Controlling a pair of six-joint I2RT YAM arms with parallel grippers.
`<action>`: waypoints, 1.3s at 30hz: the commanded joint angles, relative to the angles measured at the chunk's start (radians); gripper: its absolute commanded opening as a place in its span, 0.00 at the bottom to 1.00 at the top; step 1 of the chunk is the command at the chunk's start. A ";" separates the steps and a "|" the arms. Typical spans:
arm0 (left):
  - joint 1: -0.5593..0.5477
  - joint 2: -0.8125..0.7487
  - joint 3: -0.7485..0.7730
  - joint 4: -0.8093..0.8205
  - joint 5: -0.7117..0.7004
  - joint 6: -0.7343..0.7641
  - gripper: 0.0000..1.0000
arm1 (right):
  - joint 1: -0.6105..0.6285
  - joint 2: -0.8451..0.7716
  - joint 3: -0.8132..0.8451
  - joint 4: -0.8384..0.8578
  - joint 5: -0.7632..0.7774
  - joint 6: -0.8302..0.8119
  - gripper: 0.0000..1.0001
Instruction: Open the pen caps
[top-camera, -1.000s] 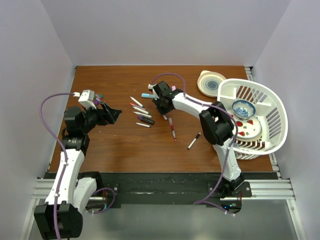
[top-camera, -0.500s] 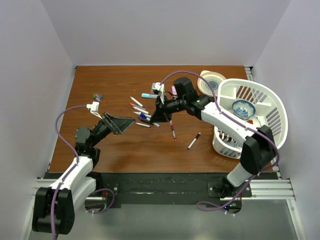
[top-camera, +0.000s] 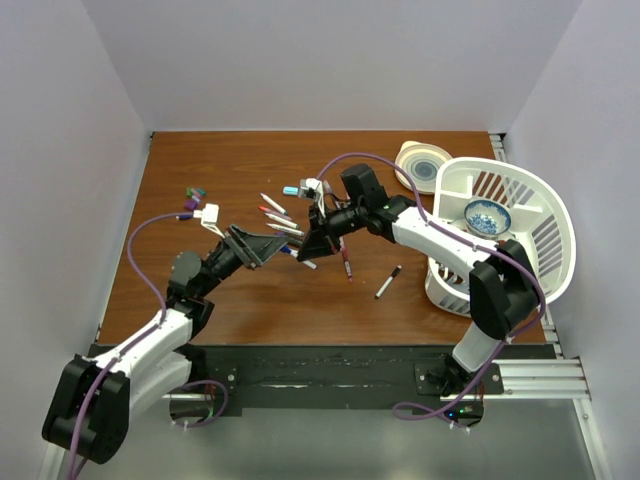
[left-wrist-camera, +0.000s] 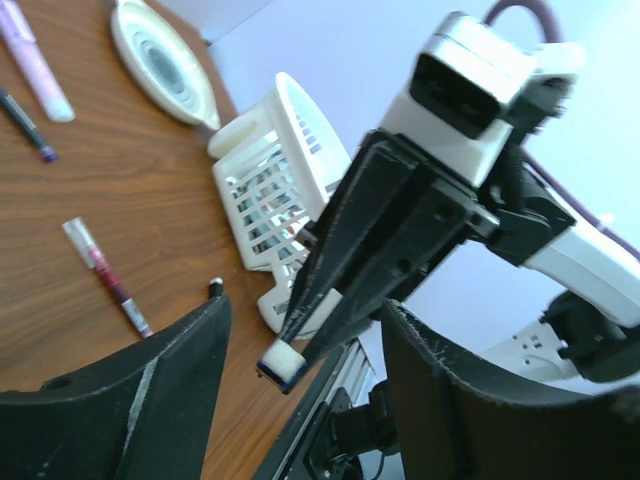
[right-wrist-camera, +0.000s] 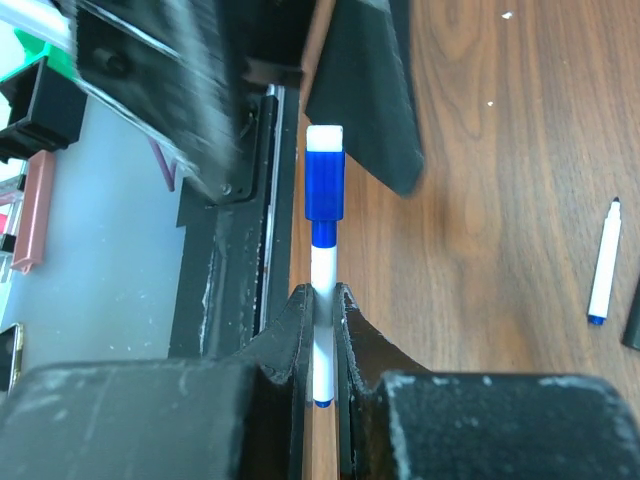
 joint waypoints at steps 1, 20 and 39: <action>-0.050 0.017 0.087 -0.098 -0.101 0.066 0.64 | -0.001 -0.029 0.000 0.054 -0.022 0.022 0.00; -0.111 0.037 0.120 -0.185 -0.214 0.090 0.27 | 0.000 -0.025 -0.032 0.100 0.082 0.056 0.00; -0.111 0.030 0.138 -0.217 -0.248 0.110 0.00 | 0.069 0.035 -0.028 0.100 0.110 0.067 0.27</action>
